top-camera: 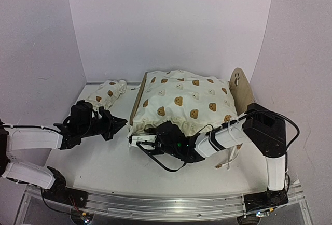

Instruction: Set up the pet bed

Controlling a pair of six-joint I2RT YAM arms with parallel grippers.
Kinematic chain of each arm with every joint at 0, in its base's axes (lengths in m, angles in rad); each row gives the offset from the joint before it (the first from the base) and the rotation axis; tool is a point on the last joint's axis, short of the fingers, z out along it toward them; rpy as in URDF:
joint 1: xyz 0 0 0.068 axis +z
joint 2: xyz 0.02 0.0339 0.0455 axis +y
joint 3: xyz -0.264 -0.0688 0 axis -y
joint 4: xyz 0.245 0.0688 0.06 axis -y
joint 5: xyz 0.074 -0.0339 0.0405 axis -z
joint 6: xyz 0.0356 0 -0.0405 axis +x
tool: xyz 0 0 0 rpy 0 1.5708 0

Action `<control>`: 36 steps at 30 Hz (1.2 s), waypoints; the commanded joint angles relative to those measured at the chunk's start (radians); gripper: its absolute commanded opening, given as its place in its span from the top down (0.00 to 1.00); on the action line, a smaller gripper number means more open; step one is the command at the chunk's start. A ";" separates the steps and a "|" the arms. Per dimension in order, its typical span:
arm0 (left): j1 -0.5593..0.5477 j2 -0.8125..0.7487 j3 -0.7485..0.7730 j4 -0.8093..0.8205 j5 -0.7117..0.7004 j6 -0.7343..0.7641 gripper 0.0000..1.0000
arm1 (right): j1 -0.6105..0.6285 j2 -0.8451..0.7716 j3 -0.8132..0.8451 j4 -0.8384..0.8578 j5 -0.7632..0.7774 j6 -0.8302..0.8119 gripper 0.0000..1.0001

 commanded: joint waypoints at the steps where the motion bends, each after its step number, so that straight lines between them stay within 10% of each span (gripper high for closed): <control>1: 0.004 -0.016 -0.007 0.056 0.004 -0.013 1.00 | -0.005 0.046 0.069 0.190 0.134 -0.078 0.54; 5: 0.004 -0.026 -0.016 0.056 -0.002 -0.021 1.00 | -0.005 0.096 0.129 0.193 0.180 -0.073 0.59; 11: 0.005 -0.024 -0.029 0.056 -0.010 -0.030 1.00 | -0.006 0.073 0.121 0.154 0.190 -0.010 1.00; 19: 0.004 0.000 -0.015 0.057 -0.007 -0.021 1.00 | -0.045 -0.164 0.082 -0.432 -0.122 0.212 1.00; 31: 0.004 0.072 0.014 0.058 0.015 -0.004 1.00 | -0.276 -0.184 0.171 -0.594 -0.897 0.475 0.99; 36: 0.004 0.085 0.022 0.058 0.019 -0.003 1.00 | -0.279 -0.125 0.253 -0.664 -0.824 0.691 0.74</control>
